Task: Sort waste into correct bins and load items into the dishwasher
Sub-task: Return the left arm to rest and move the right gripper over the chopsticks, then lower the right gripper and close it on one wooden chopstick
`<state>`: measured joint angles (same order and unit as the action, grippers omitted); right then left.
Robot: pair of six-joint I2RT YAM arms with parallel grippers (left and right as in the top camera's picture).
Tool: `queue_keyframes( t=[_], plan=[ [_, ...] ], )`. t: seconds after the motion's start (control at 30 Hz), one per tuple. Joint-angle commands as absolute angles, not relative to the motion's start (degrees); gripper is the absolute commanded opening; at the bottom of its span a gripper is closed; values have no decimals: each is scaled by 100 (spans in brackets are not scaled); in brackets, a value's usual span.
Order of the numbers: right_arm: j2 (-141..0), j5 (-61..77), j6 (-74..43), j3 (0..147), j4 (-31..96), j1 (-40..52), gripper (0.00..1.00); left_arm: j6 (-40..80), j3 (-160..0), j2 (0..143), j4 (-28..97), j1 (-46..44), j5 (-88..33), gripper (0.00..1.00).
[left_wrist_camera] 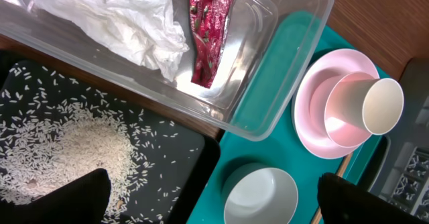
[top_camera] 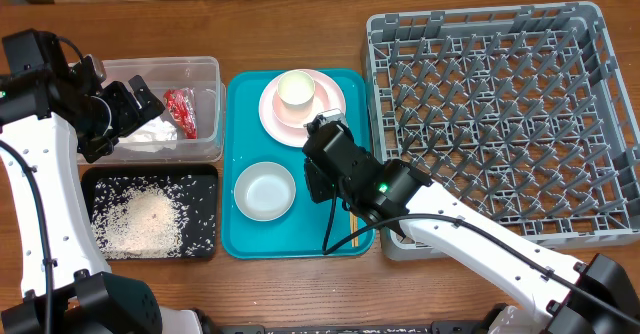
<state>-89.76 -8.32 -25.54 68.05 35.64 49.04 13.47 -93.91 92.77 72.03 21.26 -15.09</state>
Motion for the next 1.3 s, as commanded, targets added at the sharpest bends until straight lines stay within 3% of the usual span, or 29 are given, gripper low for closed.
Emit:
queue_keyframes(
  t=[0.0,0.3,0.43,0.87,1.03,1.1,1.27],
  plan=[
    [-8967,-919,-2539,6860,3570,4851,25,1284,-9470,9183,7194,2126,-1415,100],
    [-9035,-1693,-2578,6860,3542,4845,22,1284,-9470,9183,7194,2126,-1415,100],
    [-9223,-1708,-2576,6860,3614,4842,26,1284,-9470,9183,7196,2126,-1415,100],
    [-10311,-1992,-2652,6860,3680,4775,26,1284,-9470,9183,7194,2126,-1415,100],
    [-10460,-2176,-2729,6860,3876,4775,33,1284,-9470,9183,7196,2126,-1415,100],
    [-10460,-2073,-2729,6860,3992,4751,42,1284,-9470,9183,7194,2126,-1415,100],
    [-10462,-1940,-2729,6858,4104,4748,43,1284,-9470,9183,7194,2126,-1415,100]
  ],
)
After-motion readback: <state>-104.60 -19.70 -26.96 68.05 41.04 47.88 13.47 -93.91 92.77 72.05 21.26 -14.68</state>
